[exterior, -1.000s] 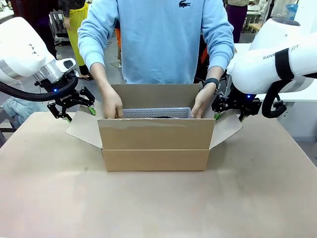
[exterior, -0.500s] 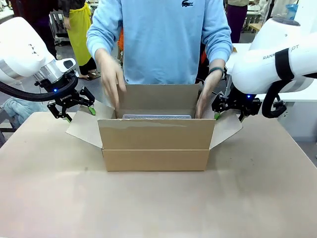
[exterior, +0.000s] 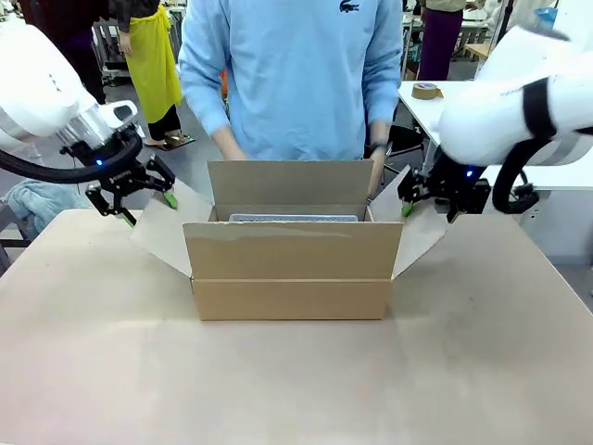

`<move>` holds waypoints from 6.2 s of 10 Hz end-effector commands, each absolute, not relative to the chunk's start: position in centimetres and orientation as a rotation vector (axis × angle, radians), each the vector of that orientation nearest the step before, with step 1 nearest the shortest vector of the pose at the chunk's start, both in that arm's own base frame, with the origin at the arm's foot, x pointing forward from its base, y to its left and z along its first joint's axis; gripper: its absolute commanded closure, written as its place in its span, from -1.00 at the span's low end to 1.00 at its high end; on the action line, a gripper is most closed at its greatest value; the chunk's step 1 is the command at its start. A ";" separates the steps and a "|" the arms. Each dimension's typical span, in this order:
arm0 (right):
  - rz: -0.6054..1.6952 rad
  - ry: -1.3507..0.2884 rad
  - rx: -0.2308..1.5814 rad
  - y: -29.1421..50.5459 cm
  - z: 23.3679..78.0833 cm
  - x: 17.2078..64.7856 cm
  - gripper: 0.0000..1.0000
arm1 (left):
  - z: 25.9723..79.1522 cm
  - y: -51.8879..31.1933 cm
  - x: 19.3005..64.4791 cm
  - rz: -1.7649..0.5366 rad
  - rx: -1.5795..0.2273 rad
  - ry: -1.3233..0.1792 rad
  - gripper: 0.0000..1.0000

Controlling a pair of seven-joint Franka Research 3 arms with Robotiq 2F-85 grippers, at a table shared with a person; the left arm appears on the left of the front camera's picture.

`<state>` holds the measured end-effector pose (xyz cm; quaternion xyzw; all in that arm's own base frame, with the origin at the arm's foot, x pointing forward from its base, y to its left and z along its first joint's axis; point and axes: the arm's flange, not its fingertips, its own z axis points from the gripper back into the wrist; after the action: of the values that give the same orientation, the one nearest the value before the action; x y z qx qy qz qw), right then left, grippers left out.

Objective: Pack the gift set into the box.
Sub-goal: Lift both hands away from the flaps of the Package Box, then press and hold the closed box until the human finishes sealing it.

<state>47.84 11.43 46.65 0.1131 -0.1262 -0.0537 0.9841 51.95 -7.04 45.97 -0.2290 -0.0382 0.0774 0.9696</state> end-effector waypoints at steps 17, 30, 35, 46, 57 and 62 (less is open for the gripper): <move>-0.202 -0.127 1.102 -8.1 53.4 39.9 -1.00 | 49.5 9.5 45.4 0.089 -1.434 -0.009 -1.00; -0.202 -0.127 1.102 -8.1 53.4 39.9 -1.00 | 49.5 9.5 45.4 0.089 -1.434 -0.009 -1.00; -0.202 -0.127 1.102 -8.1 53.4 39.9 -1.00 | 49.5 9.5 45.4 0.089 -1.434 -0.009 -1.00; -0.202 -0.127 1.102 -8.1 53.4 39.9 -1.00 | 49.5 9.5 45.4 0.089 -1.434 -0.009 -1.00; -0.010 -0.148 1.056 -3.8 53.7 41.3 -1.00 | 50.9 4.9 45.4 -0.165 -1.368 -0.027 -1.00; 1.338 -0.366 1.116 16.3 46.2 40.0 -1.00 | 46.0 -13.9 43.7 -0.922 -1.132 -0.591 -1.00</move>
<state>39.43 19.50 47.38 0.4409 -0.0492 0.3536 0.8235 44.48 -16.31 48.37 -0.5043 -0.1362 -0.3511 0.7771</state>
